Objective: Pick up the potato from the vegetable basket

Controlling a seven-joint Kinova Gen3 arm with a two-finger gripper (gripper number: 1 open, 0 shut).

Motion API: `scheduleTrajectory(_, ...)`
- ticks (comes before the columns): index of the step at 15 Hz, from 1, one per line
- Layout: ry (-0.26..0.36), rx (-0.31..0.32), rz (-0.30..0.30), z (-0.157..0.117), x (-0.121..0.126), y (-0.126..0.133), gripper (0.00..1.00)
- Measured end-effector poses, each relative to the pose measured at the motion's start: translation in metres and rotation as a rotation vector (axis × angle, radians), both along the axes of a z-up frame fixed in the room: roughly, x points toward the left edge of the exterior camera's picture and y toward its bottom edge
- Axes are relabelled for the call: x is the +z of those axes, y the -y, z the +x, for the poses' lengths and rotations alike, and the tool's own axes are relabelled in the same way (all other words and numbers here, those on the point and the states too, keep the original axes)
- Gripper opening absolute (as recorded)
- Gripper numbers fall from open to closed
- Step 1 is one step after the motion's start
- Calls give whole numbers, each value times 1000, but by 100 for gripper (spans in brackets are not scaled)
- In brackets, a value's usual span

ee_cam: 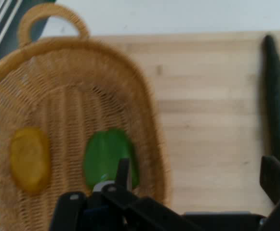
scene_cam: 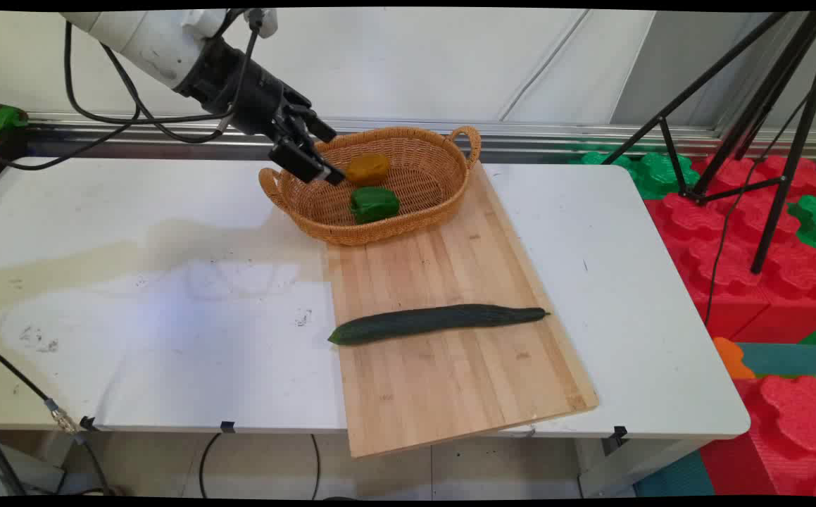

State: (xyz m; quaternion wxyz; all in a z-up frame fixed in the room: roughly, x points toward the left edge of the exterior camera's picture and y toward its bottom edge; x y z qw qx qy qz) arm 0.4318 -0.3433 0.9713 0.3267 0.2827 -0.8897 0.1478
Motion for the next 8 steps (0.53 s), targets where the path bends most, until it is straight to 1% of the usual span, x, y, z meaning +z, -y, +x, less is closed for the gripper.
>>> scheduleTrajectory(4,70,47,-24,14,-15,19,100)
scheduleTrajectory(8,132,100,-55,18,-33,46,100)
